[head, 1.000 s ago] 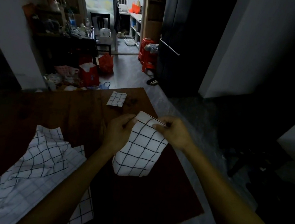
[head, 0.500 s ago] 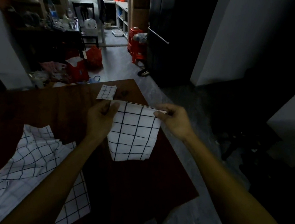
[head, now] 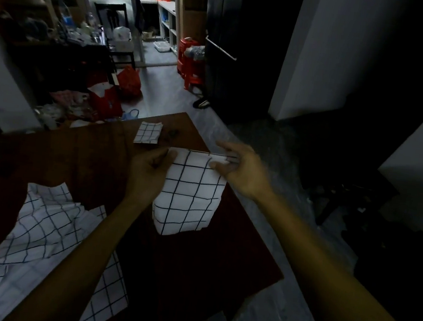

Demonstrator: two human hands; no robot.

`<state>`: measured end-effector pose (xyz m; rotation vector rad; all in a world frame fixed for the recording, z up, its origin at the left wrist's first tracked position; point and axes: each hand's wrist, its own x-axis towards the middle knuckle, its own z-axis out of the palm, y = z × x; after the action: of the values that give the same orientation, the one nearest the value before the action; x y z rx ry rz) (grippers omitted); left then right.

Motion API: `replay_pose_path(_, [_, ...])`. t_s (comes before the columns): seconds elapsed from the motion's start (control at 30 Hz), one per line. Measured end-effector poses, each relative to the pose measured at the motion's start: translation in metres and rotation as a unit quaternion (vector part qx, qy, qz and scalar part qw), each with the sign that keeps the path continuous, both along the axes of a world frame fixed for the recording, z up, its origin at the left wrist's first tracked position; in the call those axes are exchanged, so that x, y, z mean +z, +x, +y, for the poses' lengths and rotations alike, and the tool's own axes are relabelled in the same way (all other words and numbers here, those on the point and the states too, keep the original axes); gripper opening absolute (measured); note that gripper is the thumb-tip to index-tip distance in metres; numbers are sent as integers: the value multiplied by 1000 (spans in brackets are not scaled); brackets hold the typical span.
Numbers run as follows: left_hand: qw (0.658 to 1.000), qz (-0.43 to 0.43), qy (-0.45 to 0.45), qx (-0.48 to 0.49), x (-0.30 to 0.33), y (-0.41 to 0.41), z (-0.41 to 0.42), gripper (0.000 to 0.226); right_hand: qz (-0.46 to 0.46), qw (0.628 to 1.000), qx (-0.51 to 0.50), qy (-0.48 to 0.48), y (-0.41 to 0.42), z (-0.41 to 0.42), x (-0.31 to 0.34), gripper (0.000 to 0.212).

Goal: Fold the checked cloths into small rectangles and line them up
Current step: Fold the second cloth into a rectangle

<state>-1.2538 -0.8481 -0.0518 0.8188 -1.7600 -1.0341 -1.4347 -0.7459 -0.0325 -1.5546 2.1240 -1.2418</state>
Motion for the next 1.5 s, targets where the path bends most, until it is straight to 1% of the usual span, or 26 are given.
replay_pose_path(0.03, [1000, -9, -3, 1, 1, -4, 2, 10, 55, 998, 19, -18, 5, -4, 2, 42])
replay_pose_path(0.07, [1000, -14, -3, -3, 2, -8, 5, 10, 91, 994, 45, -42, 10, -8, 3, 36])
replay_pose_path(0.1, [1000, -12, -3, -9, 4, -11, 8, 9, 110, 989, 67, -65, 13, -13, 4, 27])
replay_pose_path(0.13, [1000, -6, -7, -18, 5, -12, 10, 9, 107, 987, 82, -82, 16, -18, 4, 20])
replay_pose_path(0.17, [1000, -1, -16, -22, 5, -12, 11, 10, 78, 990, 82, -84, 16, -21, 4, 16])
replay_pose_path(0.23, [1000, 2, -12, -26, -2, -8, 11, 9, -22, 996, 62, -66, 16, -21, 8, 15])
replay_pose_path(0.27, [1000, -8, -5, -24, -6, -6, 11, 7, -68, 994, 56, -59, 14, -20, 9, 14])
replay_pose_path(0.3, [1000, -23, -4, -18, -11, -4, 11, 11, -92, 993, 50, -51, 11, -21, 8, 13])
replay_pose_path(0.33, [999, -35, -7, -11, -15, -3, 10, 14, -96, 993, 49, -42, 11, -20, 7, 13])
replay_pose_path(0.43, [999, -36, -27, -11, -18, -5, 13, 13, -60, 994, 81, -43, 19, -22, 11, 20])
replay_pose_path(0.53, [998, -40, -43, -24, -15, -6, 14, 17, -25, 993, 96, -69, 29, -30, 14, 15])
replay_pose_path(0.63, [999, -38, -33, -21, -22, 3, 7, 27, -59, 990, 69, -105, 24, -32, 18, 12])
replay_pose_path(0.67, [999, -41, -26, -19, -26, 8, 3, 25, -74, 989, 54, -112, 19, -30, 19, 13])
replay_pose_path(0.73, [999, -44, 6, -27, -32, 17, -1, 14, -93, 988, 36, -120, 7, -26, 21, 20])
replay_pose_path(0.8, [997, -66, 22, -37, -39, 23, -3, 12, -100, 986, 29, -133, -4, -24, 20, 22])
replay_pose_path(0.87, [994, -102, 10, -46, -44, 26, -2, 11, -107, 983, 22, -146, -8, -22, 20, 22])
replay_pose_path(0.93, [992, -115, -2, -48, -45, 22, 1, 8, -110, 984, 19, -137, -9, -23, 19, 22])
replay_pose_path(0.97, [993, -110, 1, -46, -43, 18, 3, 9, -107, 986, 25, -127, -8, -23, 19, 22])
replay_pose_path(1.03, [994, -94, 8, -52, -35, 9, 6, 25, -103, 988, 50, -107, -5, -23, 19, 25])
replay_pose_path(1.1, [994, -81, 4, -76, -27, 0, 7, 31, -111, 987, 70, -96, 0, -23, 20, 24])
replay_pose_path(1.17, [994, -77, -13, -76, -24, -6, 7, 27, -116, 986, 75, -96, 3, -23, 21, 23])
replay_pose_path(1.27, [994, -89, -44, -47, -28, -6, 1, 8, -126, 983, 35, -130, 0, -22, 24, 18])
replay_pose_path(1.33, [995, -91, -22, -38, -34, -1, -5, 10, -122, 981, 11, -150, -10, -19, 24, 18])
replay_pose_path(1.4, [995, -100, 4, -28, -39, 5, -10, 10, -111, 980, -3, -163, -19, -16, 23, 26])
replay_pose_path(1.47, [993, -113, -10, -18, -39, 8, -12, 12, -112, 978, -16, -173, -23, -15, 21, 34])
replay_pose_path(1.5, [992, -122, -17, -15, -38, 8, -11, 10, -118, 977, -23, -176, -22, -15, 20, 33])
